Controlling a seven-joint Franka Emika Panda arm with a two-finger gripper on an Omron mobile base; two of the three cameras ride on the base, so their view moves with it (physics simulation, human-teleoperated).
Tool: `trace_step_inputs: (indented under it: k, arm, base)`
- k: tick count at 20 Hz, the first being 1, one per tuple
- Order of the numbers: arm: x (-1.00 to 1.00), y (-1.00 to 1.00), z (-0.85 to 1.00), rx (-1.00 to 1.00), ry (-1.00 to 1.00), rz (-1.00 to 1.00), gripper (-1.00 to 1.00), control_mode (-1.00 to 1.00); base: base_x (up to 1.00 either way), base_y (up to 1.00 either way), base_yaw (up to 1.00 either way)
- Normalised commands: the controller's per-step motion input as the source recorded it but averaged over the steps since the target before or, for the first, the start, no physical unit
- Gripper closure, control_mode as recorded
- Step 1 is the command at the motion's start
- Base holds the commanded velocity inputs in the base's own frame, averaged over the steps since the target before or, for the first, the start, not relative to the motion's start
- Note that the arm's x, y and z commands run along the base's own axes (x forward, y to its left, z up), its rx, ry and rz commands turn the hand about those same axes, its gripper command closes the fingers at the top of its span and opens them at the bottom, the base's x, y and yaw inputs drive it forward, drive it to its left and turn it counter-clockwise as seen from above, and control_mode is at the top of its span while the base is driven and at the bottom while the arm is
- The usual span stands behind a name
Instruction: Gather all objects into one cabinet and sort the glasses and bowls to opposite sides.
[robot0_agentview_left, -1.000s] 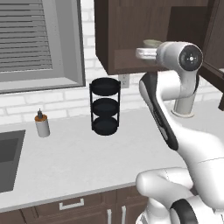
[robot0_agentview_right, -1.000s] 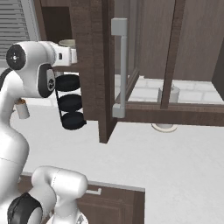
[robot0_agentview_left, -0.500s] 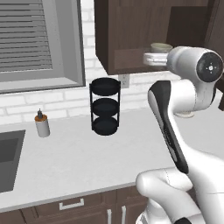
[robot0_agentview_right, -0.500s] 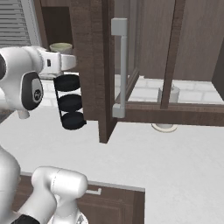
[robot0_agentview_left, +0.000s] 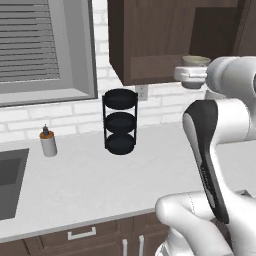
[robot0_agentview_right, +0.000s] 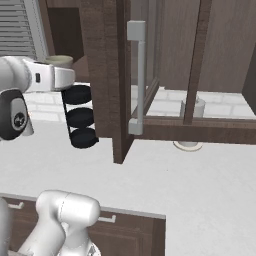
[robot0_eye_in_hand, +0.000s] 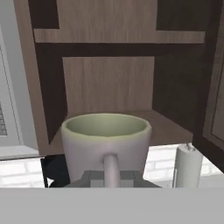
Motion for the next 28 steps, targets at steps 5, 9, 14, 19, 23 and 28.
trace_step_inputs:
  k: [5, 9, 14, 19, 23, 28]
  arm:
    - [-0.79, 0.0, 0.0, 0.0, 0.07, 0.0, 1.0, -1.0]
    - [-0.54, 0.0, 0.0, 0.0, 0.07, 0.0, 1.0, -1.0]
    - [-0.09, 0.0, -0.07, 0.0, 0.04, 0.0, 1.0, -1.0]
    - [-0.25, 0.0, -0.24, 0.0, 0.0, 0.02, 1.0, -1.0]
    - [-0.28, 0.0, -0.09, 0.0, 0.0, 0.04, 1.0, -1.0]
    - [-0.05, 0.0, 0.0, 0.0, 0.0, 0.04, 1.0, -1.0]
  base:
    - [0.0, 0.0, 0.0]
    - [0.0, 0.0, 0.0]
    - [0.0, 0.0, 0.0]
    - [0.0, 0.0, 0.0]
    - [0.0, 0.0, 0.0]
    - [0.0, 0.0, 0.0]
